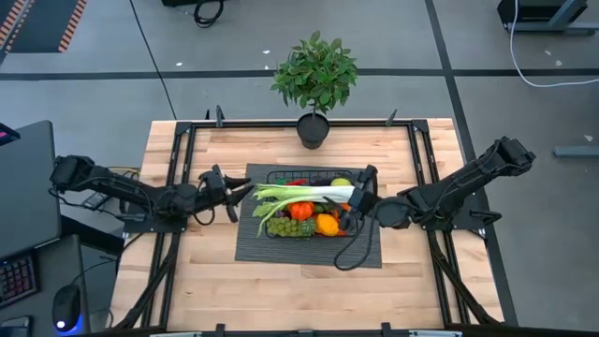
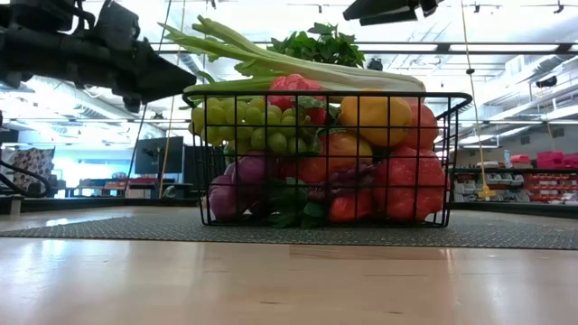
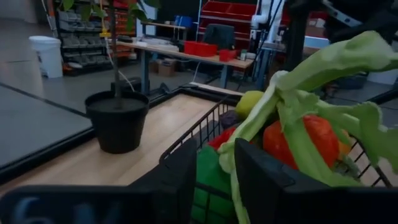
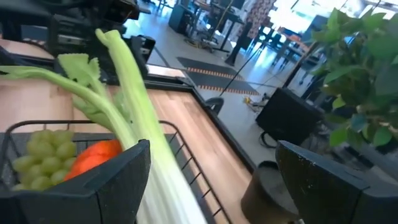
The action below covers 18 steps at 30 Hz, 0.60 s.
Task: Build produce basket
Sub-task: Adjust the mat
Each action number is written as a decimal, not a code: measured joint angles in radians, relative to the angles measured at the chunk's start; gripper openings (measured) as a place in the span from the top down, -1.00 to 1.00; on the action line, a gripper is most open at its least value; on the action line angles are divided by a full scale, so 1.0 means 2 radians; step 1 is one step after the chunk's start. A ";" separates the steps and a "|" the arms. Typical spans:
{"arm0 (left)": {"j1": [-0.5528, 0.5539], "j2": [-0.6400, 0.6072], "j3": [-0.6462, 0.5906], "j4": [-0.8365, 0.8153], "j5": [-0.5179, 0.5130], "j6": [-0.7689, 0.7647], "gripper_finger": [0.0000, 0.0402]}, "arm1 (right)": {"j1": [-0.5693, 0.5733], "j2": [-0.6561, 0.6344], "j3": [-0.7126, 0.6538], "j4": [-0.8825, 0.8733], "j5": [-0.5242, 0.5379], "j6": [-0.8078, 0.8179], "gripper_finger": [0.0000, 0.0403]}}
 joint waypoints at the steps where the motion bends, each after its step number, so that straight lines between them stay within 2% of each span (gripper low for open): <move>1: 0.000 0.000 0.000 -0.001 0.002 0.000 0.43 | -0.002 0.000 0.000 0.004 0.000 -0.007 -0.73; 6: 0.001 0.000 0.000 -0.013 0.002 0.001 0.48 | -0.018 0.000 0.000 0.002 -0.003 -0.013 -0.73; 10: 0.001 0.000 0.000 -0.016 0.002 0.001 0.51 | -0.030 0.000 0.000 -0.006 -0.027 -0.005 -0.73; 14: 0.001 0.000 0.000 -0.032 0.008 -0.002 0.55 | -0.032 0.000 0.000 -0.009 -0.023 -0.004 -0.73; 18: 0.011 0.000 0.000 -0.093 0.010 -0.057 0.57 | -0.031 0.000 0.000 -0.008 -0.022 -0.004 -0.73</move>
